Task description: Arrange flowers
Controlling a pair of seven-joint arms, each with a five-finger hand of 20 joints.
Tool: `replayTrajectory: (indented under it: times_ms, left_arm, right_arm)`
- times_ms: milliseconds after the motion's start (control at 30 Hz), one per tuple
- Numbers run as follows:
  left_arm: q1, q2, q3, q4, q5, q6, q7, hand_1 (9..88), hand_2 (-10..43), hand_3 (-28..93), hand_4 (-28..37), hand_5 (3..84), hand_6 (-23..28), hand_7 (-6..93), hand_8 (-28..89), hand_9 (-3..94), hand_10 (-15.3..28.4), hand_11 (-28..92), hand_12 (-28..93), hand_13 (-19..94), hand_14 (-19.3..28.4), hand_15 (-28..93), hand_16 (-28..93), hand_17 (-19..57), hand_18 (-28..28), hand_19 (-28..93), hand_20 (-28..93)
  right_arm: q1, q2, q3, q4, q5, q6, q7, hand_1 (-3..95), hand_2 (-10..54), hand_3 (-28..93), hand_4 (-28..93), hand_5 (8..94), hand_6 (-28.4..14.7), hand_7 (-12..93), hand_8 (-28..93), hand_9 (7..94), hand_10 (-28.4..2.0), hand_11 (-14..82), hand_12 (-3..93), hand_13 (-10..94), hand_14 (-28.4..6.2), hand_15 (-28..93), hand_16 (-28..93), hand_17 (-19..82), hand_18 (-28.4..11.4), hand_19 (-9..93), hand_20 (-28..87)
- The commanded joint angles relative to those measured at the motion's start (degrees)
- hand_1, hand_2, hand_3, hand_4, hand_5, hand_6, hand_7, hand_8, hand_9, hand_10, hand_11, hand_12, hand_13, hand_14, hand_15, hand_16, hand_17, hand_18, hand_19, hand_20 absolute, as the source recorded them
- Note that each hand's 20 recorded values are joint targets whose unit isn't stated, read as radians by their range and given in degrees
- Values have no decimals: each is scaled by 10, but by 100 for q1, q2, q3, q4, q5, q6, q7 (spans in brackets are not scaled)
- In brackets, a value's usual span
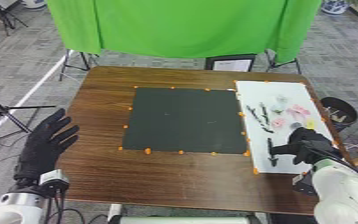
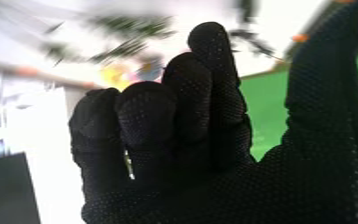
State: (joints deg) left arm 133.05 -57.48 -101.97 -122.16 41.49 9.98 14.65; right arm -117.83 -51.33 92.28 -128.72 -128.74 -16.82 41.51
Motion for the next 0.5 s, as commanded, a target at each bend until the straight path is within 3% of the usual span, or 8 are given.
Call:
replayTrajectory:
  times_ms: [33, 267, 400, 500]
  left_arm:
    - [8, -69, 51, -34, -7, 10, -52, 261, -66, 675, -283, 259, 46, 255, -131, 228, 116, 220, 186, 204, 163, 326, 0, -79, 234, 441, 79]
    - [117, -106, 11, -90, -14, 95, -27, 262, -65, 672, -283, 260, 46, 256, -131, 229, 116, 219, 187, 205, 163, 327, 0, -79, 234, 441, 80]
    - [29, -84, 69, -52, -7, 22, -74, 261, -66, 676, -283, 261, 47, 255, -131, 230, 116, 221, 187, 205, 164, 331, 0, -79, 234, 441, 80]
    - [21, -61, 70, -41, -3, 34, -36, 261, -65, 676, -283, 261, 47, 255, -130, 231, 116, 222, 187, 205, 164, 332, 0, -79, 234, 440, 80]
  right_arm:
    - [136, 8, -47, 4, 160, -75, 158, 247, -95, 582, -283, 652, -5, 520, -162, 702, -122, 590, 429, 646, -129, 805, 339, 344, -217, 932, 482]
    - [144, -4, -403, 60, 7, -351, 0, 242, -95, 592, -283, 660, -5, 505, -167, 703, -125, 585, 425, 648, -128, 804, 337, 346, -216, 932, 484]
    - [111, 11, -576, 163, -201, -303, 172, 241, -95, 609, -283, 665, -4, 481, -160, 703, -128, 579, 427, 650, -128, 803, 340, 348, -216, 932, 485]
    - [158, 51, -721, 226, -382, -165, 333, 225, -95, 637, -283, 663, -3, 475, -155, 702, -129, 577, 429, 650, -129, 801, 341, 348, -217, 932, 485]
